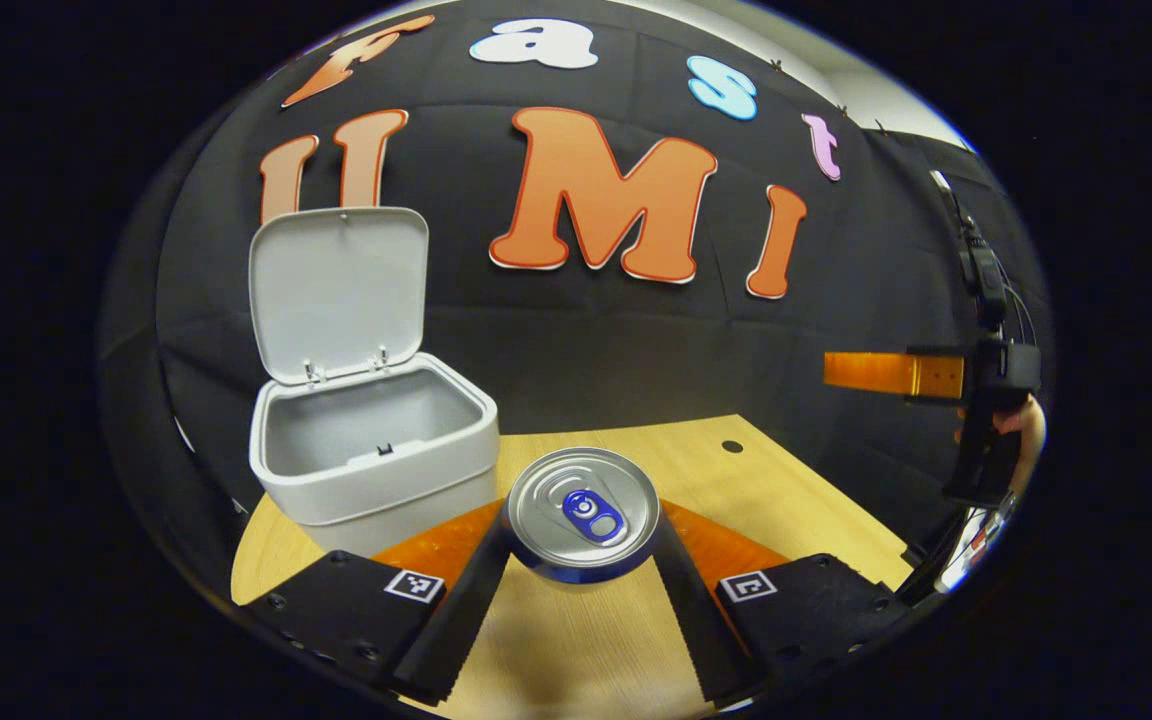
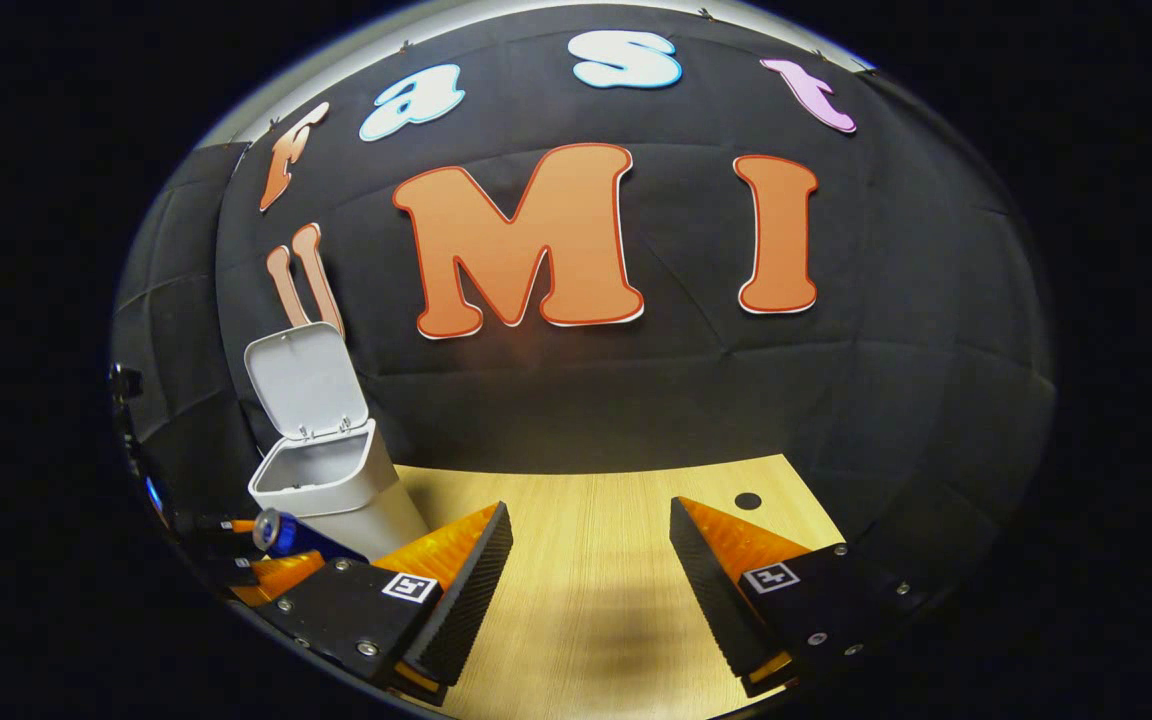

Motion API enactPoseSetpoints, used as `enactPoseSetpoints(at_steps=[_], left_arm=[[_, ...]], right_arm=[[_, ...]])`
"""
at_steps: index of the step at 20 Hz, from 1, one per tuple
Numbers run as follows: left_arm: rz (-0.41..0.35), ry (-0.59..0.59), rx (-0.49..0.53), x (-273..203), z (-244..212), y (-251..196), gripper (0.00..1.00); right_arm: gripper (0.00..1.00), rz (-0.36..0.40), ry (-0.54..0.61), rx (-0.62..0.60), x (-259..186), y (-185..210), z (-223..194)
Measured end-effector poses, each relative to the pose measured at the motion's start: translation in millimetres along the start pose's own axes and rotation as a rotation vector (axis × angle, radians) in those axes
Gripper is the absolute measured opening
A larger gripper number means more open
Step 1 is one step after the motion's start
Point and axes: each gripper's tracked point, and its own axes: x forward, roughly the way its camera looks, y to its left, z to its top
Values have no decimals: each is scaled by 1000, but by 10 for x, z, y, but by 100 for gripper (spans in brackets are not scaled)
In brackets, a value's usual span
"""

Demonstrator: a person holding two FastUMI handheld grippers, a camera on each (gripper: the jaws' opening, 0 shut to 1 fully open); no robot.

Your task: Press the lid of the desktop garbage bin to open it, pick up the crumpled paper on the desktop and throw it into the bin, then pick up the pop can on the desktop and drop it into the bin, and finally close the garbage bin lid.

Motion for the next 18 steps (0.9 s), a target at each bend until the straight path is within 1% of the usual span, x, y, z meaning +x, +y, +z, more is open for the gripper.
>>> enactPoseSetpoints(at_steps=[4, 7, 9, 13, 15, 18], left_arm=[[15, -49, -18, -121, 416, 213, 84], [61, -95, -1, -147, 728, 512, 84], [105, -121, 3, -111, 910, 744, 84], [164, -137, -5, -11, 1132, 1147, 83], [196, -142, 13, 38, 1216, 1344, 83], [224, -147, 32, 168, 1249, 1540, 83]], right_arm=[[95, 2, -3, 1, 6, 20, -3], [95, -8, -6, 7, 2, 4, 3], [95, -12, -6, 8, 5, -4, 3], [95, -17, -8, 4, -11, 5, -4], [95, -26, -3, -1, -25, -27, -24], [95, -44, 3, 2, -44, -94, -59]])
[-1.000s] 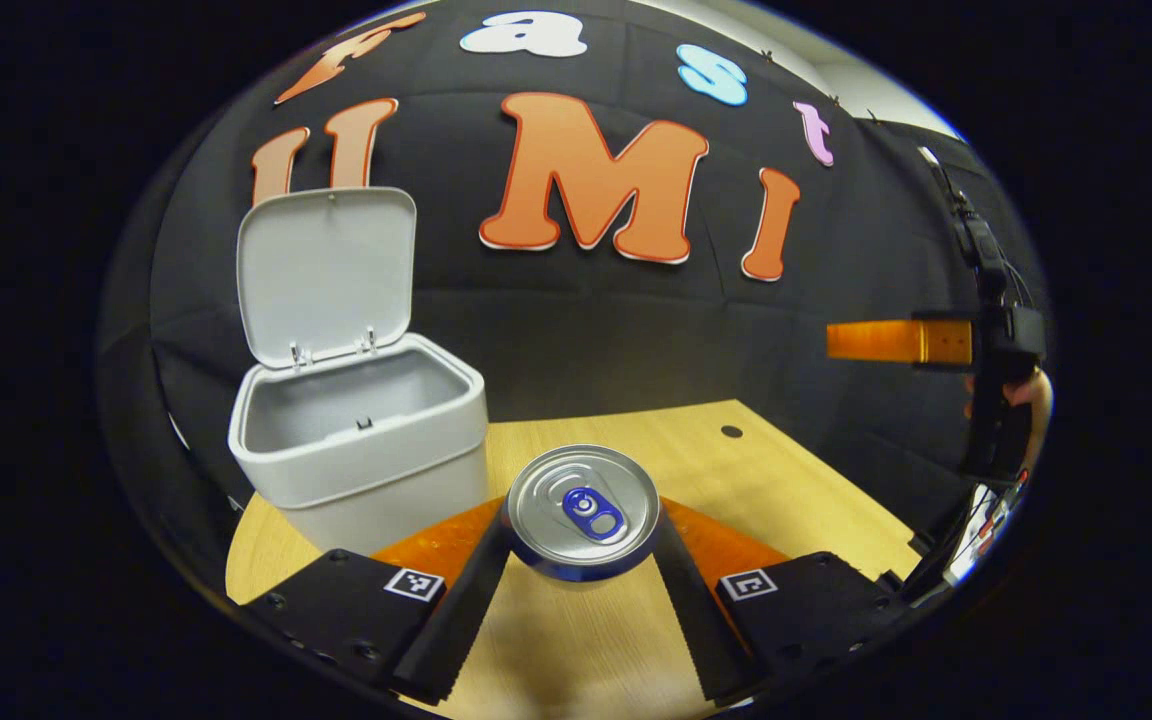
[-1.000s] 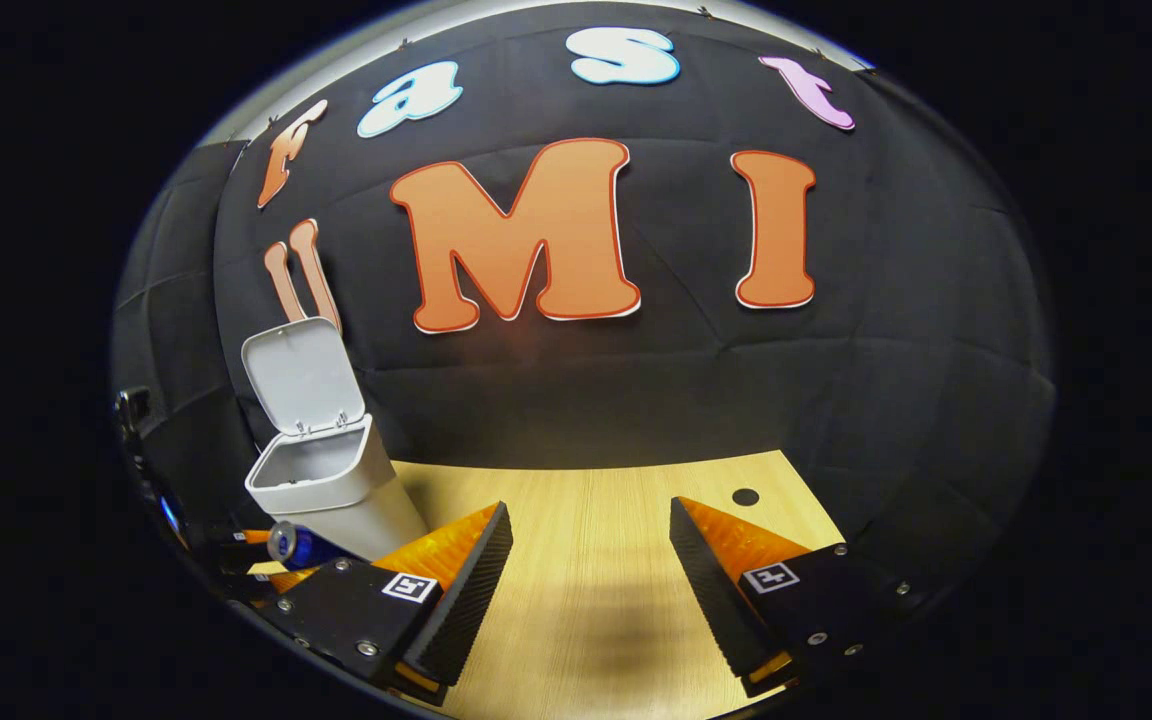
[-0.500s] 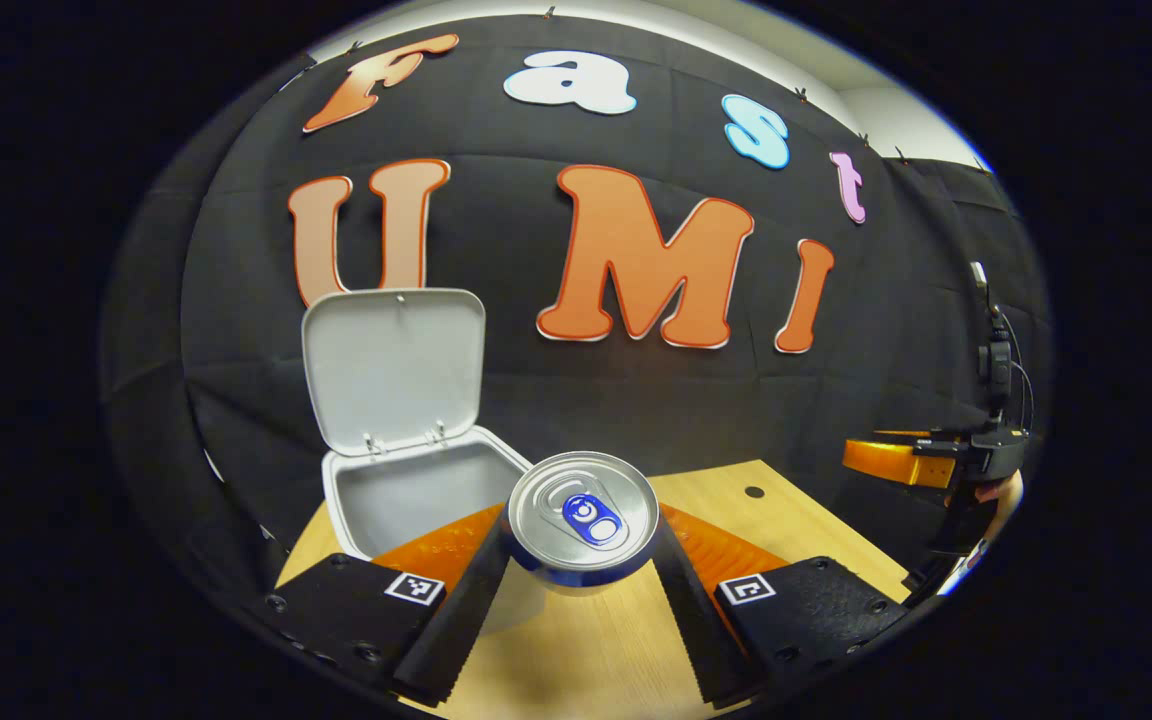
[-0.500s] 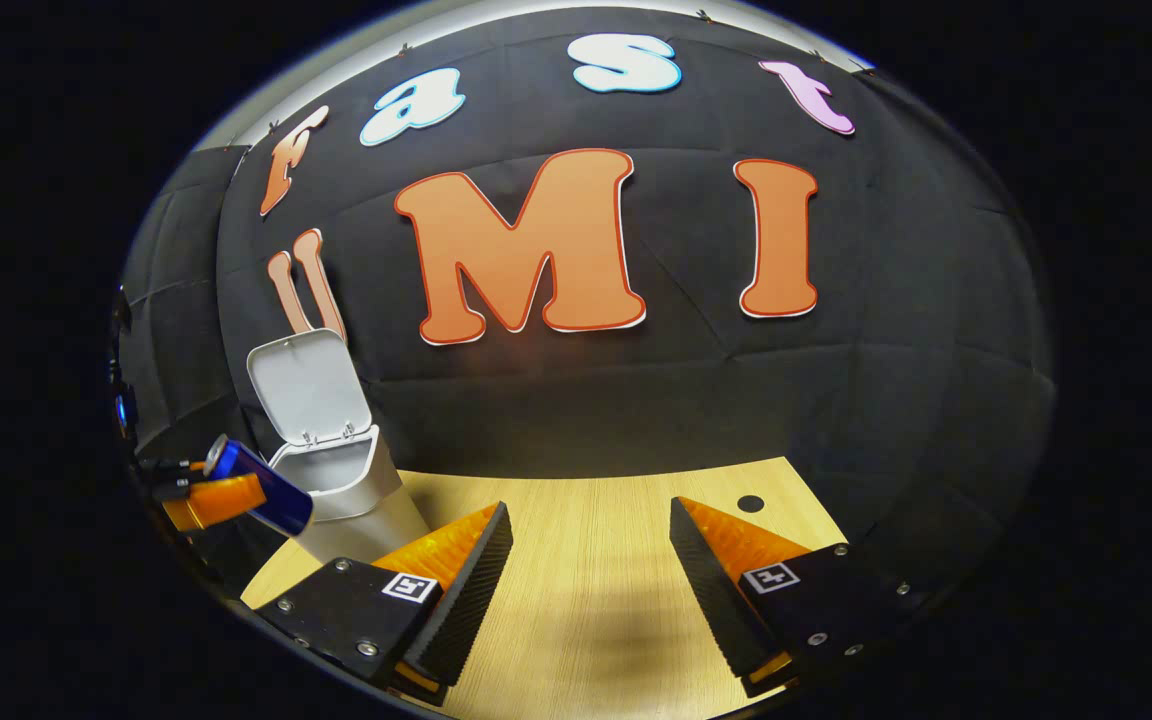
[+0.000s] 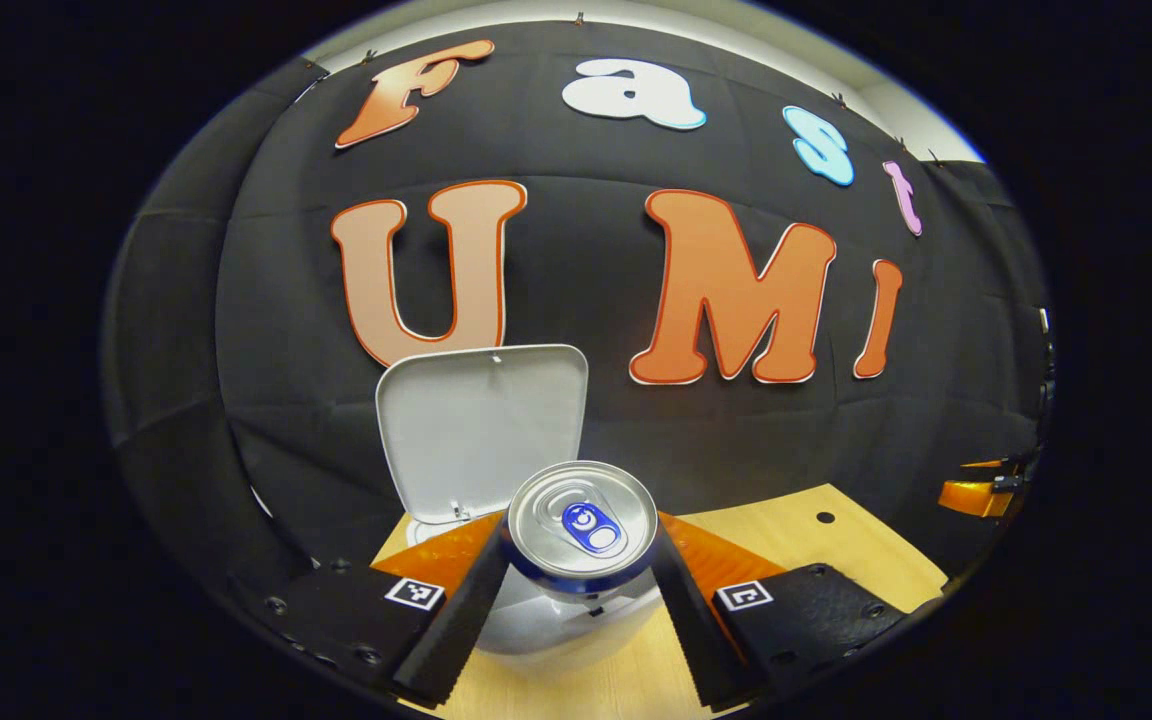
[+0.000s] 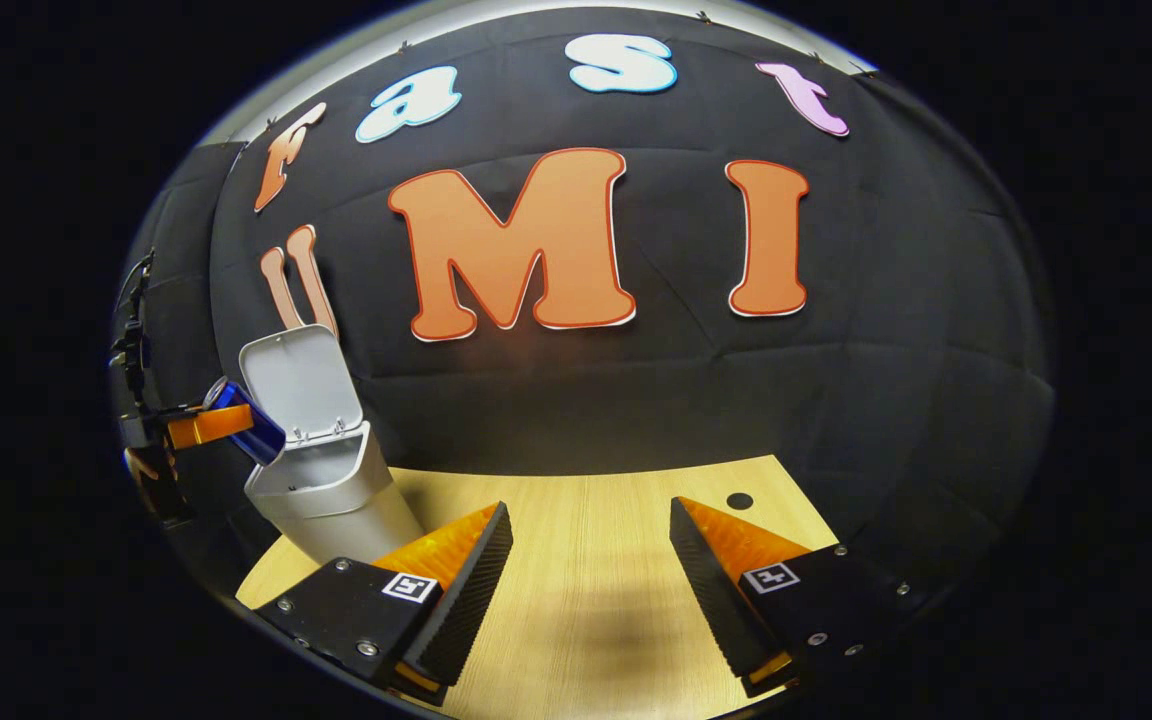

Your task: Press the lid of the desktop garbage bin to open it, pick up the crumpled paper on the desktop and throw it into the bin, then pick up the pop can on the desktop and drop it into the bin, and finally close the garbage bin lid.

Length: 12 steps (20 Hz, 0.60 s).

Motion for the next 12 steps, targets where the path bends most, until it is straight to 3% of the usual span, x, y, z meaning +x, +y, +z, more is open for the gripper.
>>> enactPoseSetpoints(at_steps=[7, 12], left_arm=[[34, 87, -24, 314, -350, 261, 84], [47, 56, -3, 320, -252, 262, 86]], right_arm=[[95, -24, 34, -1, -8, -59, -143], [95, -31, 45, 11, 6, -67, -168]])
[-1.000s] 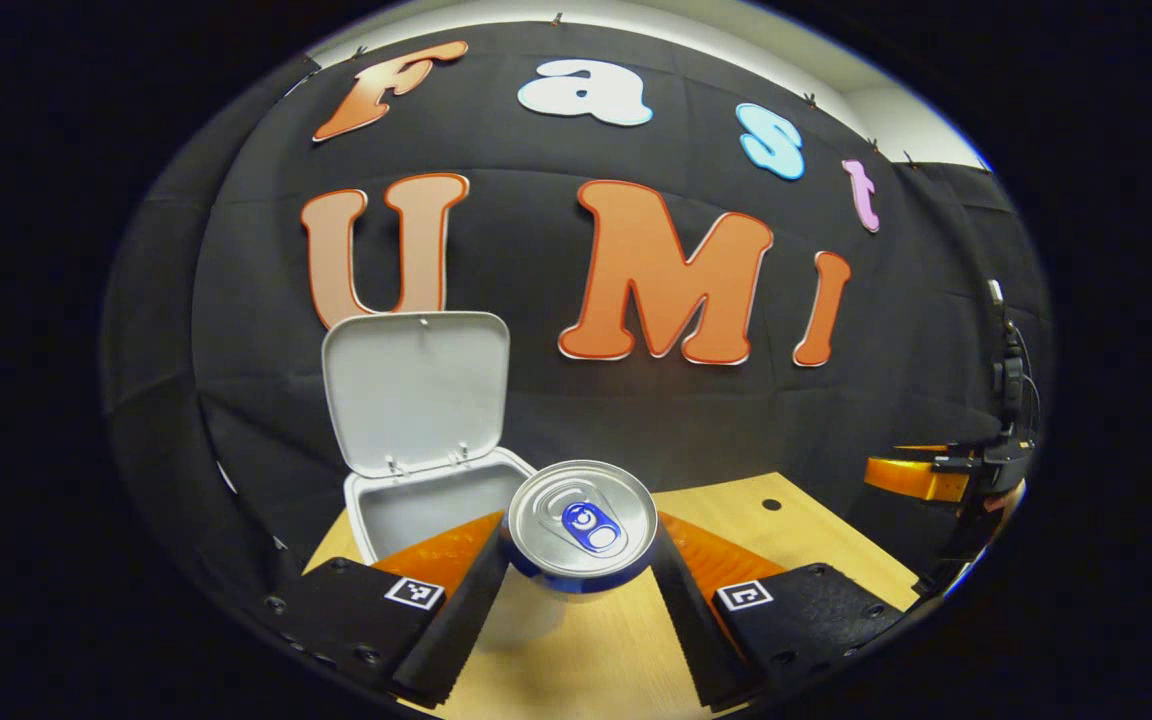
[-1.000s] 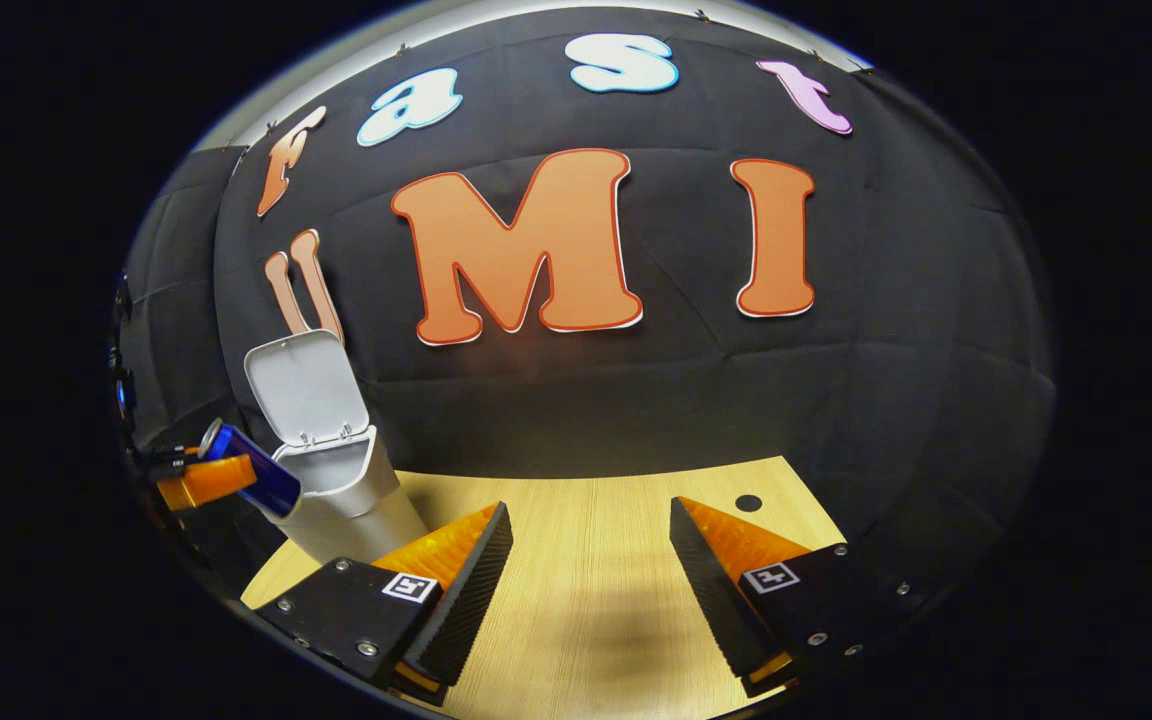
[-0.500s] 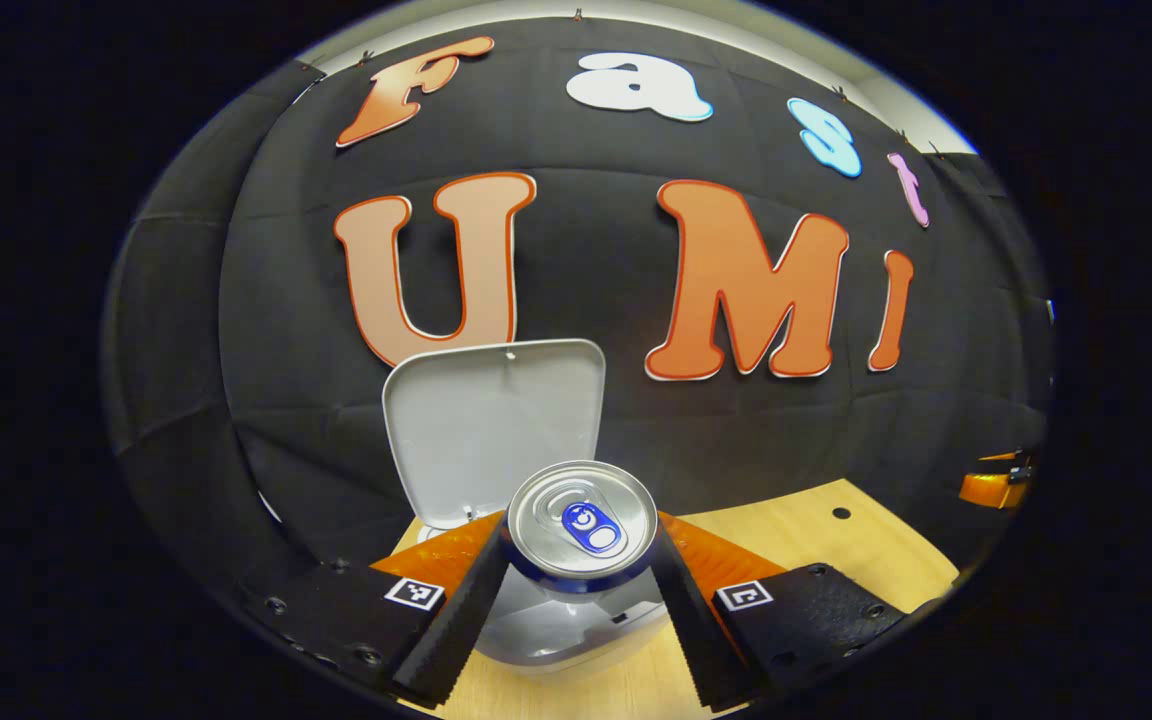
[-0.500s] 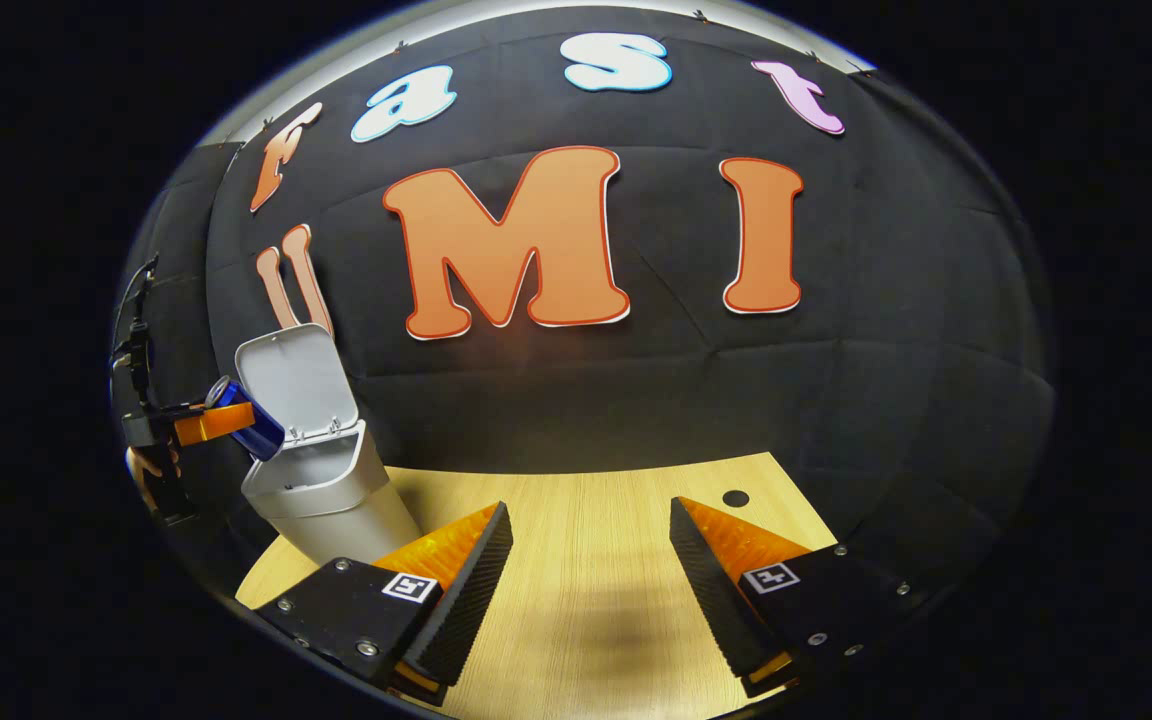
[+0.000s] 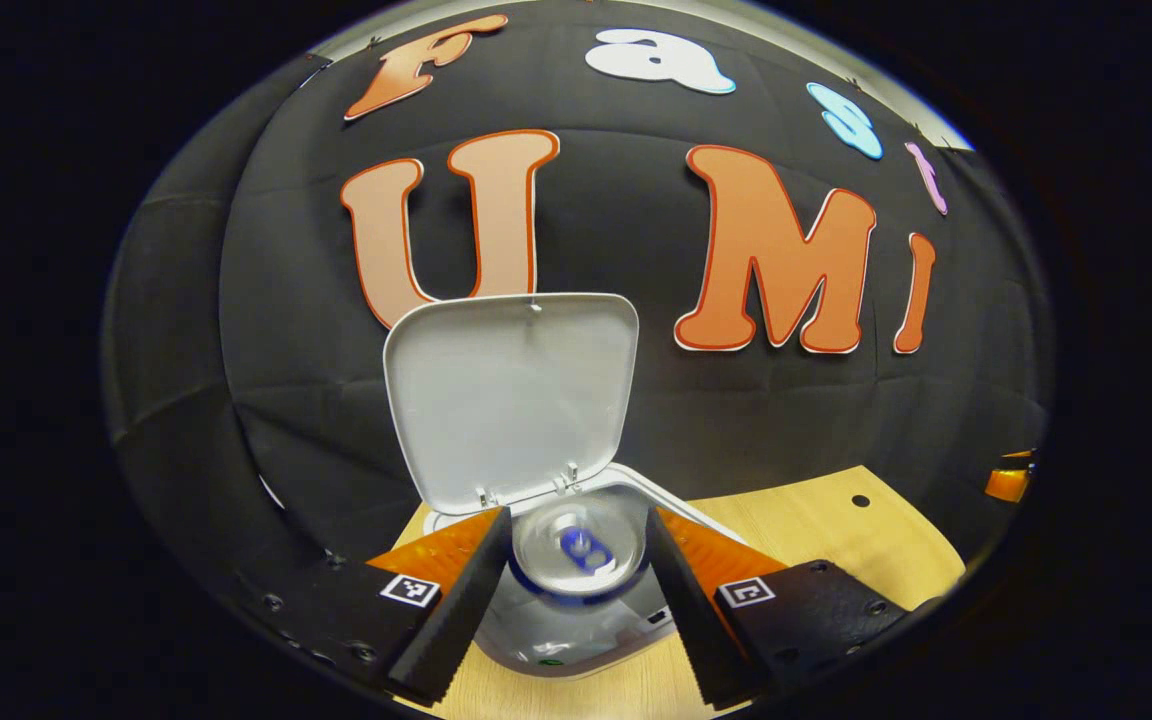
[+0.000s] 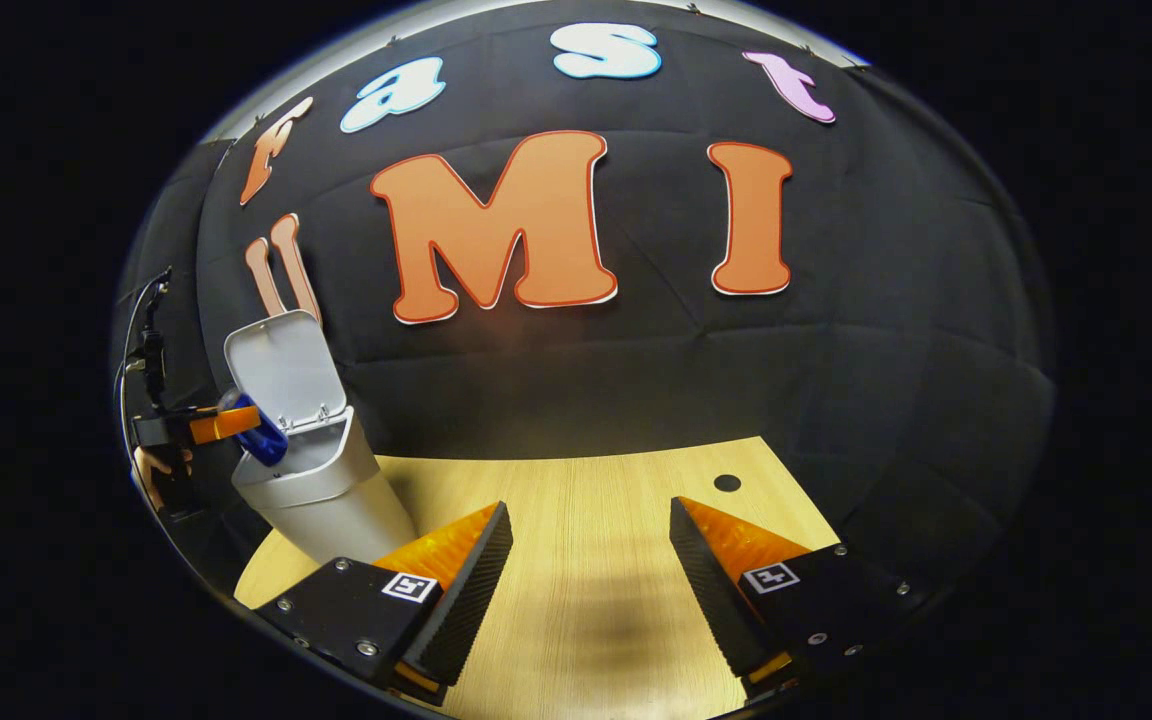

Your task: Press the lid of the desktop garbage bin to open it, pick up the crumpled paper on the desktop and throw it into the bin, then pick up the pop can on the desktop and drop it into the bin, and finally close the garbage bin lid.

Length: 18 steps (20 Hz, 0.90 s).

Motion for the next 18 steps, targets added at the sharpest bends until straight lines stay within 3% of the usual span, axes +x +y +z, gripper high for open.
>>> enactPoseSetpoints(at_steps=[2, 12, 18], left_arm=[[-5, -11, 3, -15, 32, -35, 95], [-9, -15, 12, -31, 82, -76, 95], [-41, -40, -16, -140, 405, -108, 95]], right_arm=[[95, 1, 3, -3, 10, 15, -2], [95, 10, 4, -1, 3, 44, 3], [95, 23, 0, -4, 2, 99, 40]])
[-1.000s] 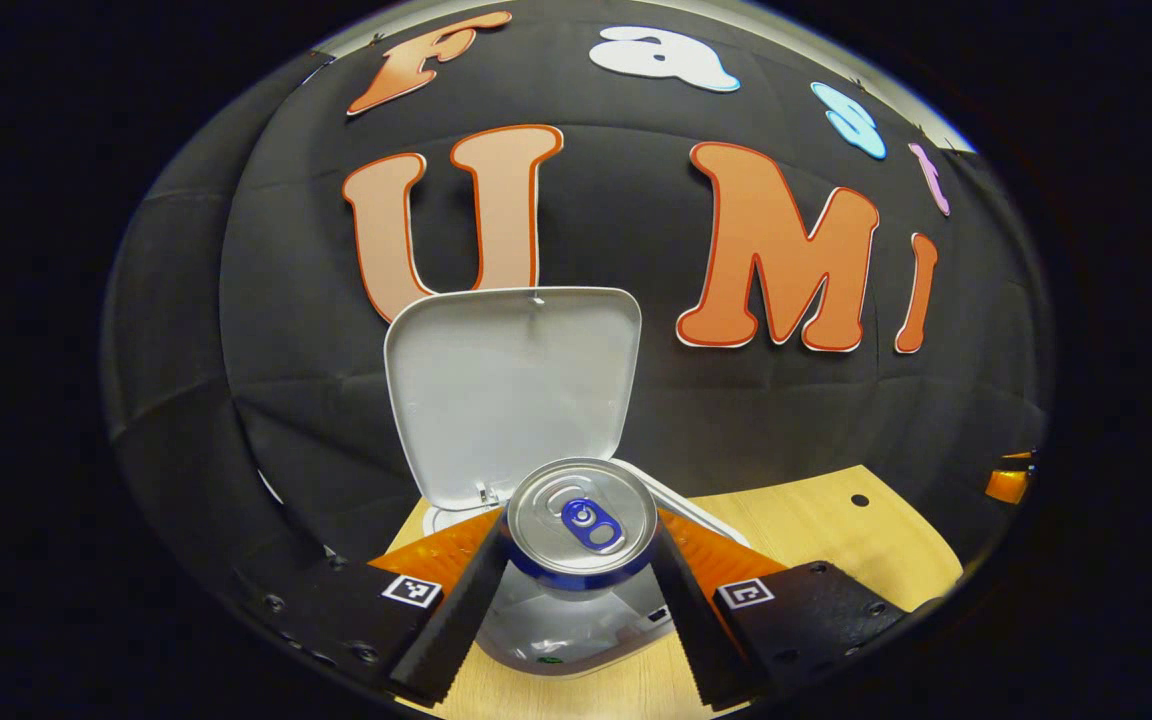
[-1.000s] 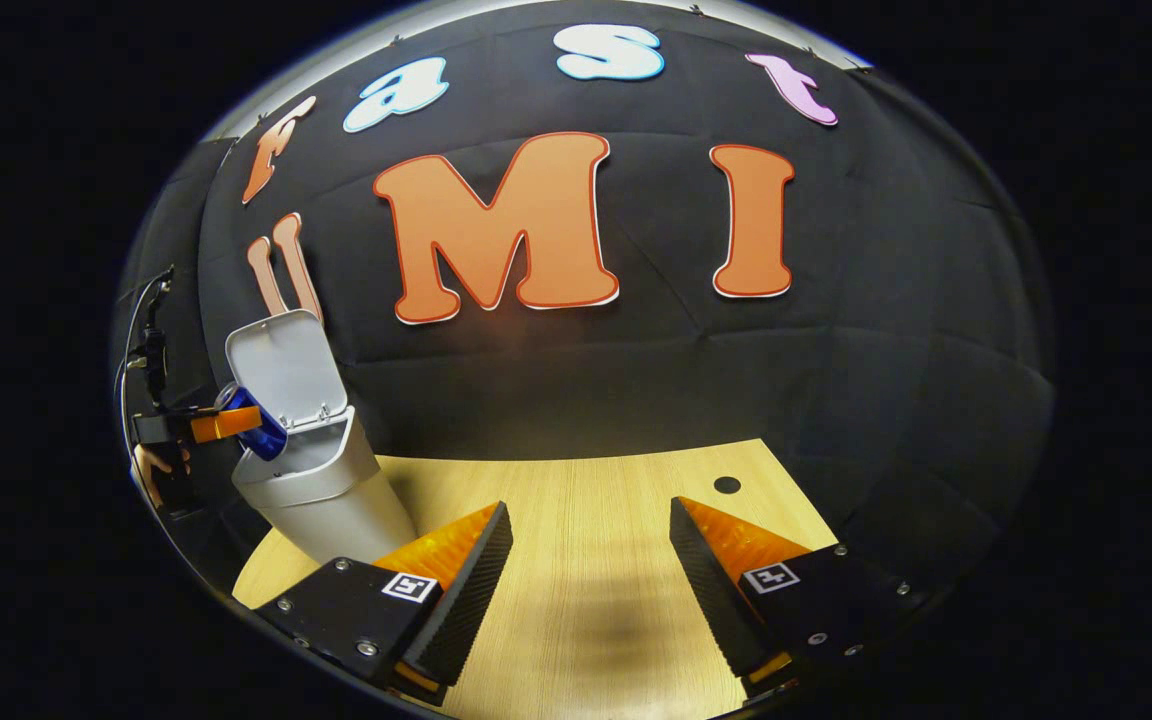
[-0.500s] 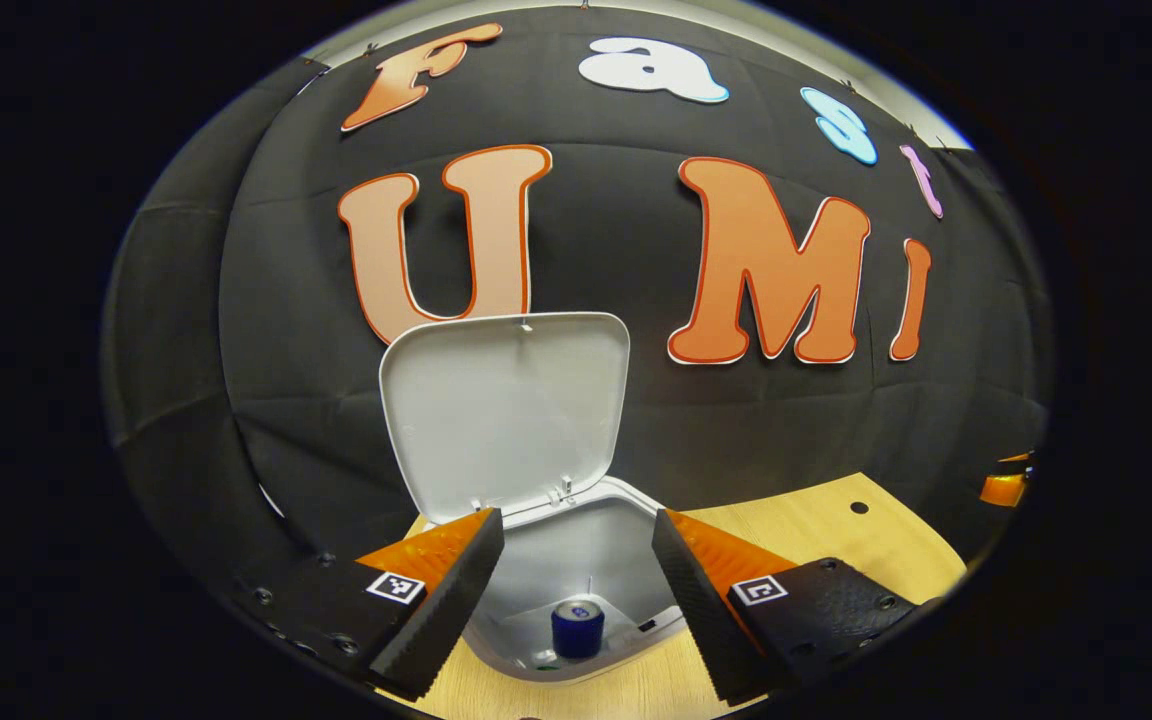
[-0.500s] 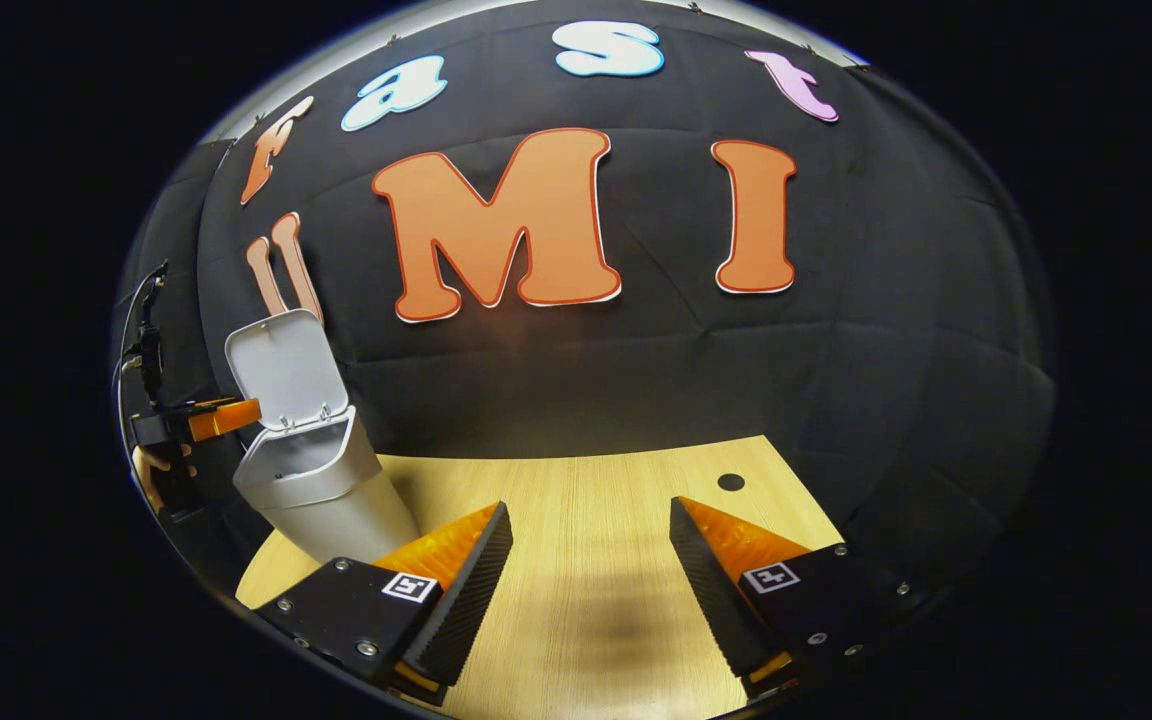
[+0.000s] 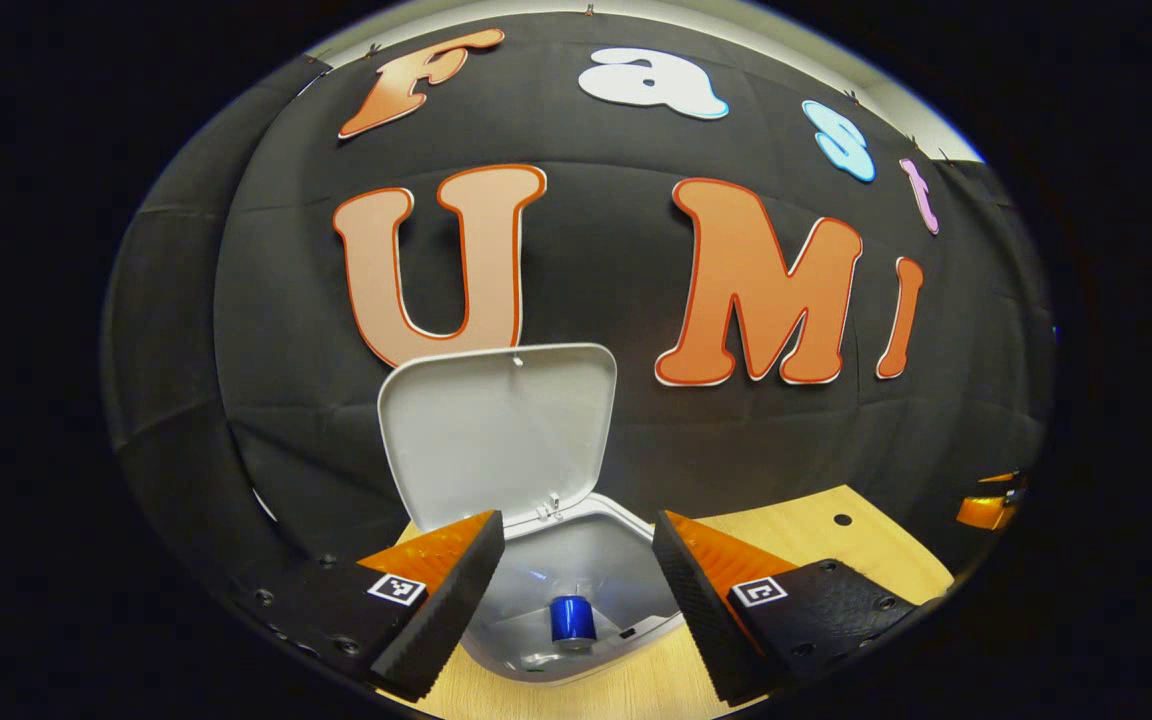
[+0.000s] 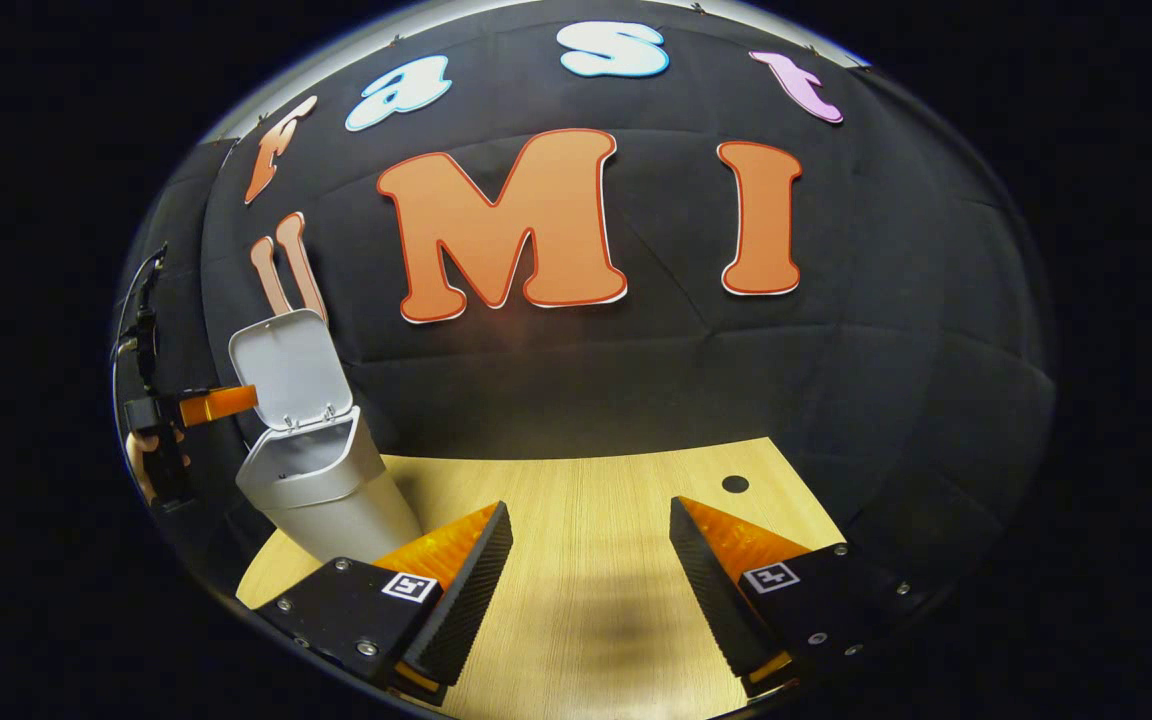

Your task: Press the lid of the desktop garbage bin to open it, pick up the crumpled paper on the desktop and throw it into the bin, then pick up the pop can on the desktop and drop it into the bin, and finally close the garbage bin lid.

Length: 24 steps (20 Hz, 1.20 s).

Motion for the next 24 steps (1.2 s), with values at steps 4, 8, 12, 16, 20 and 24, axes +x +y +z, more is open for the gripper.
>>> enactPoseSetpoints(at_steps=[4, 8, 12, 16, 20, 24], left_arm=[[2, -8, 17, -58, 380, 143, 95], [-31, 8, -6, -22, 746, 199, 95], [-8, -10, 22, 112, 1232, 404, 95], [34, 11, 94, 406, 1546, 697, 94], [21, 141, 129, 752, 1423, 858, 94], [76, 181, 195, 1057, 1360, 1066, 89]], right_arm=[[95, 13, -4, 6, -7, 41, 4], [95, 29, -6, 14, -4, 84, 34], [95, 33, -13, 15, -8, 97, 60], [95, 18, -12, 25, -11, 19, 58], [95, -6, -6, 41, 11, -89, 29], [95, -22, 1, 47, 59, -134, 7]])
